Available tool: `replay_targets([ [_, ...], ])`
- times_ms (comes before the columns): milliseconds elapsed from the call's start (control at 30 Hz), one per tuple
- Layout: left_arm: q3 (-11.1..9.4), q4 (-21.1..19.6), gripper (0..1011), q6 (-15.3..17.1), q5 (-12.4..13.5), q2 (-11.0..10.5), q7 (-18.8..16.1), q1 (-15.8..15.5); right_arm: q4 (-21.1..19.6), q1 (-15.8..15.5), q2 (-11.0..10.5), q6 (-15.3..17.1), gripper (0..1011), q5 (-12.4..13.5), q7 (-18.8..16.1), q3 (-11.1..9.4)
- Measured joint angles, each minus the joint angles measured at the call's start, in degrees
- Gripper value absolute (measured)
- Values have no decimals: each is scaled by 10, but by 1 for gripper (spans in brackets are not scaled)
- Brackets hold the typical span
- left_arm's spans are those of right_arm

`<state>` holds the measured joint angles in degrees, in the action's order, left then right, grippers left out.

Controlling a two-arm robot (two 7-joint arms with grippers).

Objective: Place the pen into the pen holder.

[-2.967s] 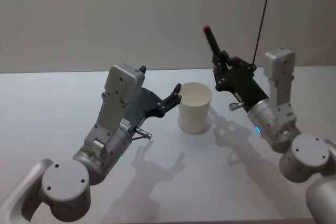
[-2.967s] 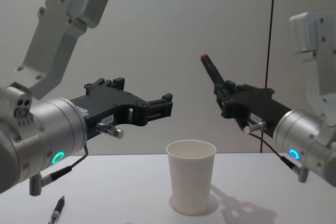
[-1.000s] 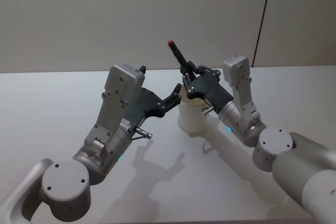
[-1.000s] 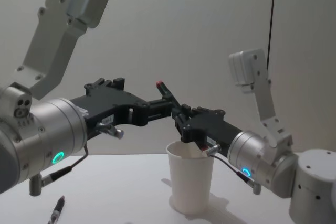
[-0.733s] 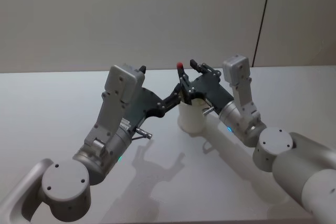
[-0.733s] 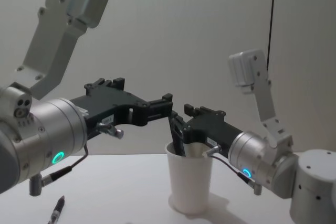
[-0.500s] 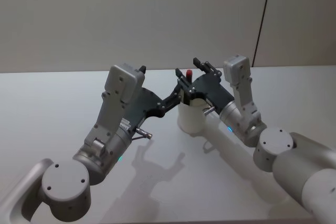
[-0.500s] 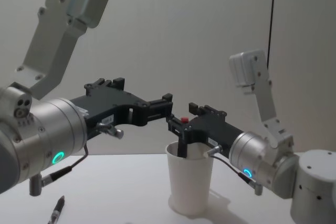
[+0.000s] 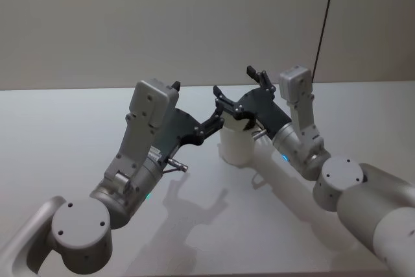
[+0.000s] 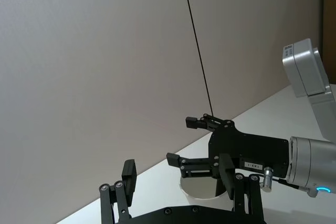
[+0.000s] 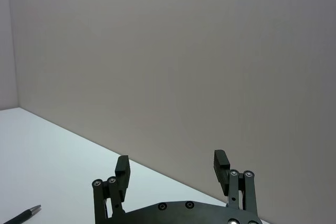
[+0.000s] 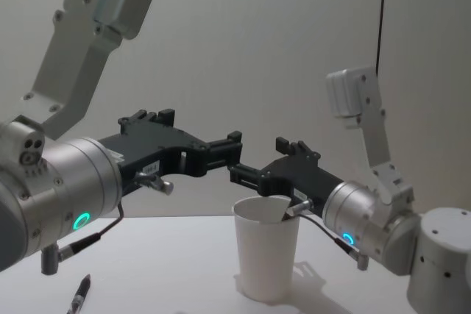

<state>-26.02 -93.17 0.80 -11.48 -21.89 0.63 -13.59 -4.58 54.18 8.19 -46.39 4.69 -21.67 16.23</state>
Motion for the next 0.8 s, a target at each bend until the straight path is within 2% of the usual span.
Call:
replay_targets([
  [467, 0, 0, 1003, 0, 0, 0, 0, 0, -12, 8, 3, 14, 1001, 15, -2, -20],
  [667, 0, 0, 1003, 0, 0, 0, 0, 0, -41, 7, 3, 41, 1002, 16, 7, -24],
  [800, 0, 0, 1003, 0, 0, 0, 0, 0, -91, -10, -1, 83, 1002, 12, 17, -24],
])
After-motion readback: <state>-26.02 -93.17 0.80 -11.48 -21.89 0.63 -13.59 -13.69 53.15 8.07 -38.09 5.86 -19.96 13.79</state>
